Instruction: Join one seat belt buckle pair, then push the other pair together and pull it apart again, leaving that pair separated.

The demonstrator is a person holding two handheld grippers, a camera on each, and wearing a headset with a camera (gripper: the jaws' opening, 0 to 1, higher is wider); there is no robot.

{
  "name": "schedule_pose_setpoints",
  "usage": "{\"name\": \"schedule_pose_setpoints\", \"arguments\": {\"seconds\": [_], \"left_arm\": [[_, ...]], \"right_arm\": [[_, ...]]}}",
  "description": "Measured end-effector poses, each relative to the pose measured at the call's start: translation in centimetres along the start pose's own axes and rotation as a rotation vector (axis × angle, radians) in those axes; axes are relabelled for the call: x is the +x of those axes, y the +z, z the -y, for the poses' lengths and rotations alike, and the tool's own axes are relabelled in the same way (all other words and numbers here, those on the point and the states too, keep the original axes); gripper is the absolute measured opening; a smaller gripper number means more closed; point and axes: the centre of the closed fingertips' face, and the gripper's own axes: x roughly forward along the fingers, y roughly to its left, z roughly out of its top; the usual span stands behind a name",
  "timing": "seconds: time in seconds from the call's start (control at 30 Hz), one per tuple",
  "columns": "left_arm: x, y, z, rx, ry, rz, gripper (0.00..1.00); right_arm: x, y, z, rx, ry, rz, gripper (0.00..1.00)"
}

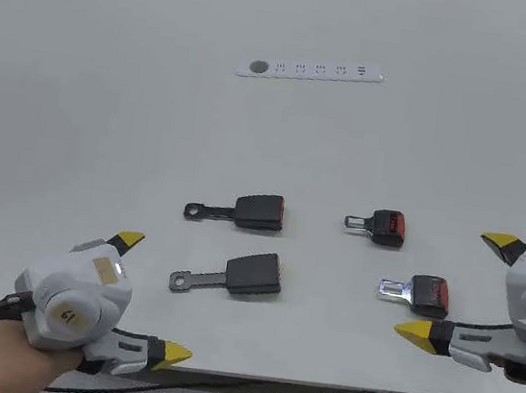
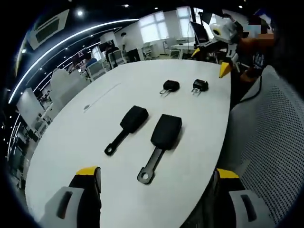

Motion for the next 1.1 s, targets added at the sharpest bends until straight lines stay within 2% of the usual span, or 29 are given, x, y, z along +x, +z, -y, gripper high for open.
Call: {"name": "schedule_pose_setpoints", "arguments": {"seconds": [0.47,0.77,0.9,1.1], "left_arm": [[0.10,-0.33,0.07,-0.004,-0.003,-0.008,0.97],[0.18,-0.39,0.27,0.002,-0.008,-0.009,0.96],[0.37,-0.46,0.40,0.004,-0.013,-0.014,0.96],[0.27,-0.08,0.18,0.005,-0.005,-0.008,0.96]], "right_arm": [[-0.04,-0.18,-0.24,-0.003,0.007,-0.029,0.87],[-0.04,-0.18,-0.31,-0.019,0.008,-0.037,0.86],[-0.07,-0.28,-0.24,0.001,0.005,-0.045,0.86],[0.00,-0.34,-0.12,-0.001,0.007,-0.050,0.86]]}}
